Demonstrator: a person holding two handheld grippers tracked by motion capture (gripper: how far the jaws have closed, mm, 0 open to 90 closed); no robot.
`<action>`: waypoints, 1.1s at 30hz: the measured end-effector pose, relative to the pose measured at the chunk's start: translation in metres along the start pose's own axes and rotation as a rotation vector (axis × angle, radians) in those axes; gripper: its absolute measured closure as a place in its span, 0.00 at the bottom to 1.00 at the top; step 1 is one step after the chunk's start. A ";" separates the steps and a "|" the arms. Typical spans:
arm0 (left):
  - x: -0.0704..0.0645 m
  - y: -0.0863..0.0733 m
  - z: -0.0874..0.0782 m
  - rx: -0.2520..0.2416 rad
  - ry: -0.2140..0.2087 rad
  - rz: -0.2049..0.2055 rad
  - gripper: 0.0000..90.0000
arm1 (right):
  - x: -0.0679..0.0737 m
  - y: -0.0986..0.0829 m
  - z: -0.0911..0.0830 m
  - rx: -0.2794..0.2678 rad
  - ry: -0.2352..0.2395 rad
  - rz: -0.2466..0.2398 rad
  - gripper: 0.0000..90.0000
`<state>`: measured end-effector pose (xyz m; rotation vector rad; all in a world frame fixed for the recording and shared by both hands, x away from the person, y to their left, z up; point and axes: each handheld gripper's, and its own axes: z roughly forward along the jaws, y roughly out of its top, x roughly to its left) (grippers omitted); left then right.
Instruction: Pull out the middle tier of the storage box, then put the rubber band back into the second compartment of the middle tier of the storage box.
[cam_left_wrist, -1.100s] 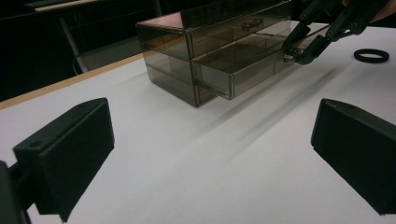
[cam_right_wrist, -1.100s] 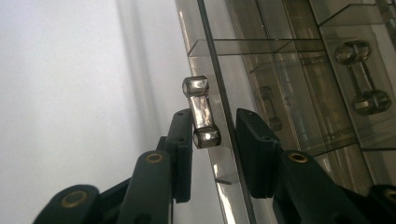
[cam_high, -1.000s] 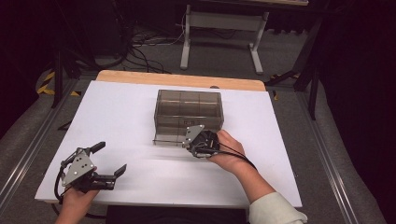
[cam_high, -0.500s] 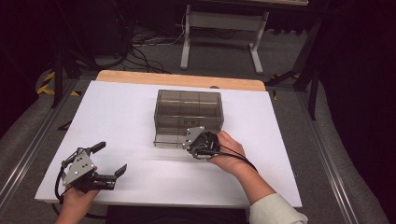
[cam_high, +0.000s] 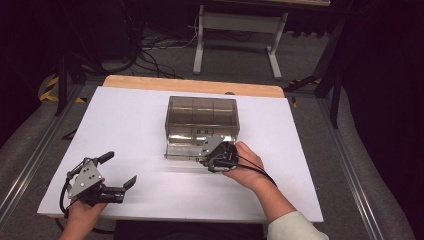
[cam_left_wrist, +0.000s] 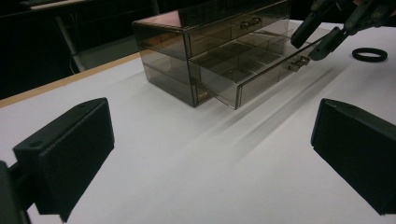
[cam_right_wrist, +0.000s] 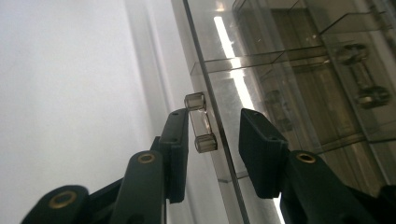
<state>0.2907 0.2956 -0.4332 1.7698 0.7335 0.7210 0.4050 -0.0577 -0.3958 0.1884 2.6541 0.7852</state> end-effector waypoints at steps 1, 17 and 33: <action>0.000 0.000 0.000 -0.002 0.001 -0.006 0.00 | 0.001 -0.001 -0.002 -0.014 -0.005 0.006 0.69; -0.001 -0.001 0.004 0.008 -0.006 -0.009 0.00 | 0.004 -0.016 -0.039 -0.183 -0.063 0.141 0.54; -0.001 0.000 0.003 0.002 -0.007 -0.006 0.00 | -0.002 -0.036 -0.066 -0.222 -0.100 0.218 0.50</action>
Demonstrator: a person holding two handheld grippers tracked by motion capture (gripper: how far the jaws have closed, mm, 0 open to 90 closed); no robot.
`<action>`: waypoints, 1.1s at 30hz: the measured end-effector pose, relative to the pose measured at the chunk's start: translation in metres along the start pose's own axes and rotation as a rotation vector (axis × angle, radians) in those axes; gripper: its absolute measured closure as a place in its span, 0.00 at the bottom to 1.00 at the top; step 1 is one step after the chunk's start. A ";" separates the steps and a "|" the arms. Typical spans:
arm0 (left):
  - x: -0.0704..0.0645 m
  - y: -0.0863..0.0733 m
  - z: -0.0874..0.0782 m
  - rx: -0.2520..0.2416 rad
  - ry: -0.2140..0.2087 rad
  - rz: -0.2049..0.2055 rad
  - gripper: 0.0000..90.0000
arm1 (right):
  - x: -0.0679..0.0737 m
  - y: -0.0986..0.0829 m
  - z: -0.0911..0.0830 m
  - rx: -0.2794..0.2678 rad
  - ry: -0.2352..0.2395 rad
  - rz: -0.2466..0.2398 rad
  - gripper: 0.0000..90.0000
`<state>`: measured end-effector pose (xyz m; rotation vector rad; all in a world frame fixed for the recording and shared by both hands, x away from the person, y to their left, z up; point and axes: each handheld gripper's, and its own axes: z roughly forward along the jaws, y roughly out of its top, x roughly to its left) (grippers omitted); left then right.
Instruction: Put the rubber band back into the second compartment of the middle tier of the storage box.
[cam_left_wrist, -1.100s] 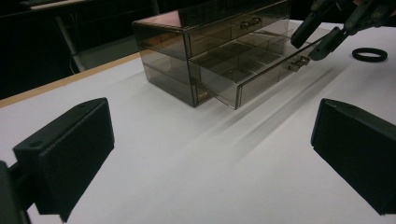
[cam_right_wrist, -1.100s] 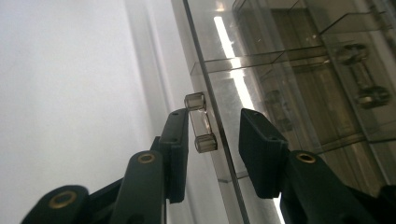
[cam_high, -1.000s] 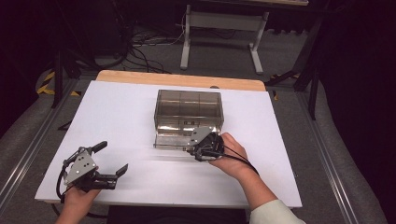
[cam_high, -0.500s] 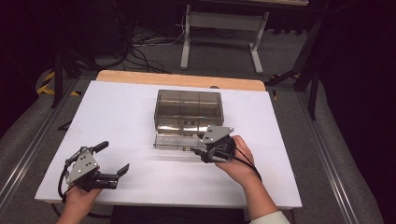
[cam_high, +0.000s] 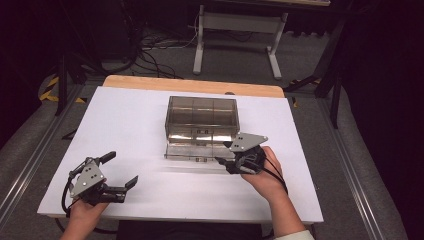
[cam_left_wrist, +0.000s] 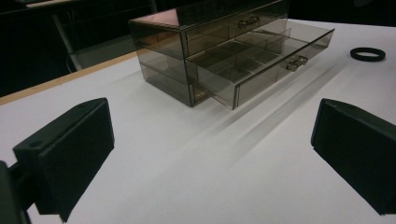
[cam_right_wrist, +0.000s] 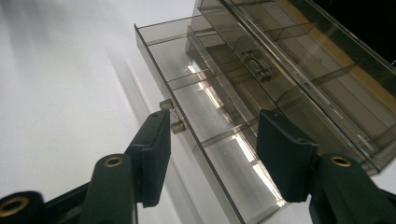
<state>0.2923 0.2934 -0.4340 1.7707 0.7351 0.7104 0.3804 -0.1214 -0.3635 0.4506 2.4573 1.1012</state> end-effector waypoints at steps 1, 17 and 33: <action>0.000 0.000 0.000 -0.001 0.001 -0.008 0.00 | 0.000 -0.001 -0.002 -0.002 -0.005 0.005 0.50; 0.000 0.000 0.000 0.000 -0.005 -0.003 0.00 | -0.018 -0.018 -0.025 0.054 -0.005 0.058 0.38; 0.000 0.000 0.000 -0.001 -0.006 -0.006 0.00 | -0.025 -0.040 -0.040 0.100 -0.031 0.112 0.39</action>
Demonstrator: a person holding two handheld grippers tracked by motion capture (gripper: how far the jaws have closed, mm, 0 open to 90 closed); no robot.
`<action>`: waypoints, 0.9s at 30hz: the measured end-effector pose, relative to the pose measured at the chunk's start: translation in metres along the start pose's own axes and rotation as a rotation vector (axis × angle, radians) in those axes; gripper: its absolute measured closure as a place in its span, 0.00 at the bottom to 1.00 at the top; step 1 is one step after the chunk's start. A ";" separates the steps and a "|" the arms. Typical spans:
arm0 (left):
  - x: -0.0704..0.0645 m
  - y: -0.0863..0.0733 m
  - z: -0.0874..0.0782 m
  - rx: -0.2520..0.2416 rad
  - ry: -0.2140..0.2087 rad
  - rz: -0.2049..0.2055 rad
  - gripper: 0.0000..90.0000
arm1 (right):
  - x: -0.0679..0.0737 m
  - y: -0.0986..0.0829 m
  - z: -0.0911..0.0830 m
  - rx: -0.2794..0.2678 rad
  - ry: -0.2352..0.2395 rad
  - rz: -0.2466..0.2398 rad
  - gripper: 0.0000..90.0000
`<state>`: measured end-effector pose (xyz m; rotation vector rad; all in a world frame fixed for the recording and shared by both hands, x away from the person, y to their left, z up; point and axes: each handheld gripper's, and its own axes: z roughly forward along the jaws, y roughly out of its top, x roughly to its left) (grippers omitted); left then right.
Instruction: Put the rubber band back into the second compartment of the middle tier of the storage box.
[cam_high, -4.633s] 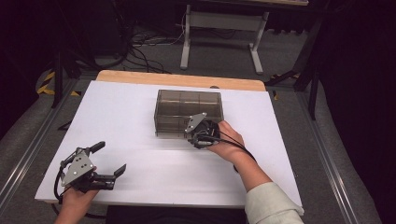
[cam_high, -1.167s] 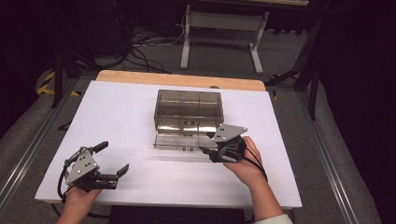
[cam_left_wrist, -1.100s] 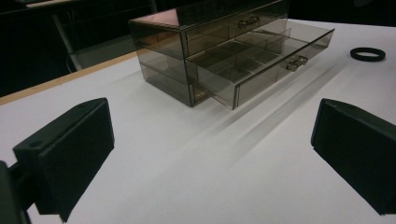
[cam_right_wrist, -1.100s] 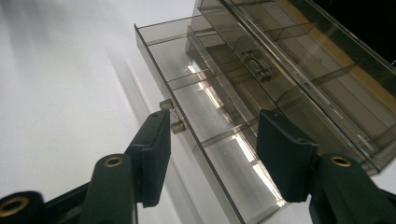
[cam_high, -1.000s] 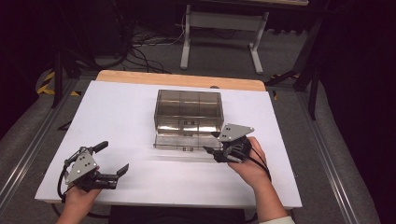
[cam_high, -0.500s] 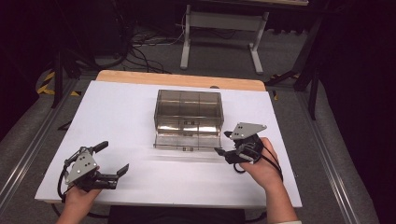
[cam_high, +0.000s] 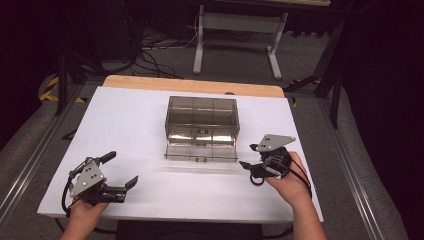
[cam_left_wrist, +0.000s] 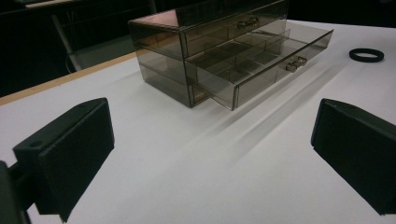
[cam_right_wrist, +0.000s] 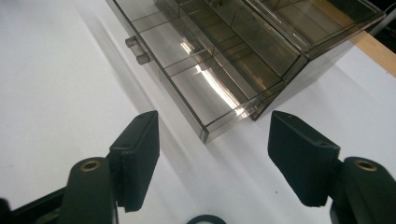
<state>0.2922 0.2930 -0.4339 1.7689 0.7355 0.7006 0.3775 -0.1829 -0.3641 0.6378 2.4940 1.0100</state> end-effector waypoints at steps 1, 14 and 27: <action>0.000 0.000 0.000 0.001 0.000 0.000 0.00 | 0.000 -0.001 0.000 0.001 -0.001 0.003 0.39; -0.001 0.000 0.001 0.000 -0.001 -0.002 0.00 | -0.007 -0.021 -0.001 0.064 -0.017 0.053 0.42; -0.001 0.000 0.001 0.000 -0.002 -0.003 0.00 | -0.012 -0.028 0.001 0.114 -0.030 0.066 0.42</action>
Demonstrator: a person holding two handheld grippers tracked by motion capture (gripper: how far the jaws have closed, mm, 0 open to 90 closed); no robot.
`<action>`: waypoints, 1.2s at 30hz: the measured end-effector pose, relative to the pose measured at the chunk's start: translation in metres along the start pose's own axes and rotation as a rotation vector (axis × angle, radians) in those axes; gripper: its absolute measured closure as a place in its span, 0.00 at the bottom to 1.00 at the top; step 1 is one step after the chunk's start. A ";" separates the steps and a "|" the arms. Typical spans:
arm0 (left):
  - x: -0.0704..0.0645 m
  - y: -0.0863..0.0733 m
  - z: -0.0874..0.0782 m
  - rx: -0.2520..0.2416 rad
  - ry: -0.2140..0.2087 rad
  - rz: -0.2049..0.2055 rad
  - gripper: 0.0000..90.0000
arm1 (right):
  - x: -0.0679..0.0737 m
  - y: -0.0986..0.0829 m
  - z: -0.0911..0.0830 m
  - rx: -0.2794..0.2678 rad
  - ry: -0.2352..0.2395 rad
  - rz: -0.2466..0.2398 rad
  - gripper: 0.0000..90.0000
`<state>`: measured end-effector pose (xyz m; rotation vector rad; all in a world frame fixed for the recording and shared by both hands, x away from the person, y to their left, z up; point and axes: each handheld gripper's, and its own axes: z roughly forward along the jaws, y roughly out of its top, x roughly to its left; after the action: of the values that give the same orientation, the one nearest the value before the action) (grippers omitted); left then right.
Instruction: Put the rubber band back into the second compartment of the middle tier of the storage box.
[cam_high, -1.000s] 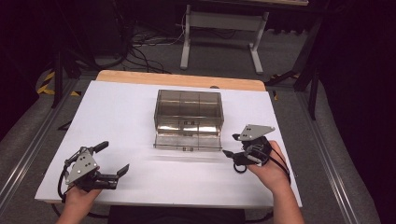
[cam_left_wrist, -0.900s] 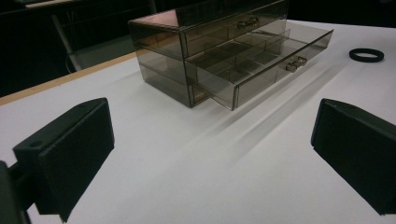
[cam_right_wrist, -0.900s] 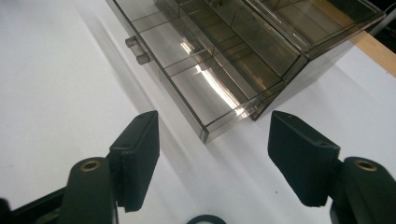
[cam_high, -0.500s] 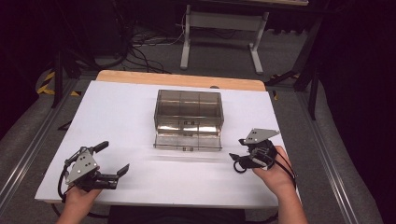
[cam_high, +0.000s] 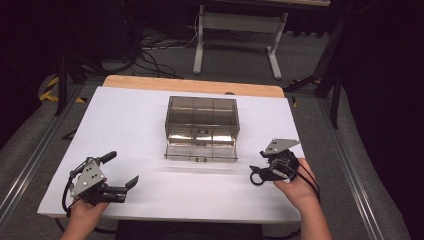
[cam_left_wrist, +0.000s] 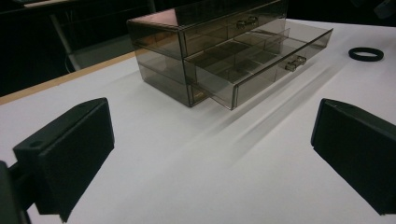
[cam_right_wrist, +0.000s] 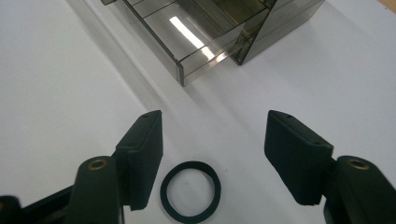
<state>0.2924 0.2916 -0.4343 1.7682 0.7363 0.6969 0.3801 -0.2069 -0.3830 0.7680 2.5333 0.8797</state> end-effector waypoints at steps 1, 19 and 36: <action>0.000 0.000 0.000 0.001 -0.001 0.006 0.00 | 0.000 0.000 0.001 0.007 0.004 -0.004 0.42; 0.001 0.000 0.001 0.005 0.001 0.001 0.00 | -0.004 -0.009 0.023 0.160 0.003 0.002 0.52; 0.001 -0.001 0.001 0.004 -0.001 -0.001 0.00 | -0.011 -0.017 0.038 0.283 0.013 0.057 0.71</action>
<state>0.2937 0.2917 -0.4351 1.7713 0.7386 0.6938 0.4010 -0.2074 -0.4205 0.9238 2.6938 0.5490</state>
